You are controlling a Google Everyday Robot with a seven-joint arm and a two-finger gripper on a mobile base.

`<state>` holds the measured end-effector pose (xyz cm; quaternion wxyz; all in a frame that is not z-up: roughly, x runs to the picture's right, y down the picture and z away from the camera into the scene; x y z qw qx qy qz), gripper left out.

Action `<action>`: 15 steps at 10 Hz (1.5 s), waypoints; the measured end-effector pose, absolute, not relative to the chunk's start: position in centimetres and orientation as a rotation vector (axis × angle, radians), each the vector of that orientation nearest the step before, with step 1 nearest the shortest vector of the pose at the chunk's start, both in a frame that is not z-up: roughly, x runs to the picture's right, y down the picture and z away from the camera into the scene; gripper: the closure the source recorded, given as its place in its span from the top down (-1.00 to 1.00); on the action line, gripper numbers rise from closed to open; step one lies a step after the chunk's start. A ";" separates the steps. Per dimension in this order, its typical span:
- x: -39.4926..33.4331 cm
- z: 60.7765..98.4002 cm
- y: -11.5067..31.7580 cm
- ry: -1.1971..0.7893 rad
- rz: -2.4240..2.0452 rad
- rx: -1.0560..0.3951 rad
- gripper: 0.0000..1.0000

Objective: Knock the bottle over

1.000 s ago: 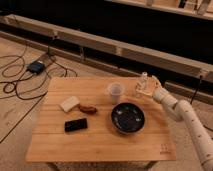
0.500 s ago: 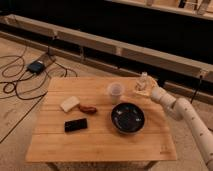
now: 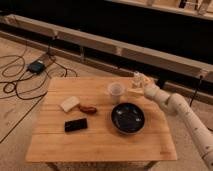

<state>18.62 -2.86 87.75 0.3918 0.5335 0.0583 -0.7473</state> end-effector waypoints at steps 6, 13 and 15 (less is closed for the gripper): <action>18.0 85.7 -3.7 0.081 -1.869 1.400 0.60; 19.3 83.1 -6.7 0.124 -1.831 1.457 0.60; 19.3 83.1 -6.7 0.125 -1.831 1.457 0.60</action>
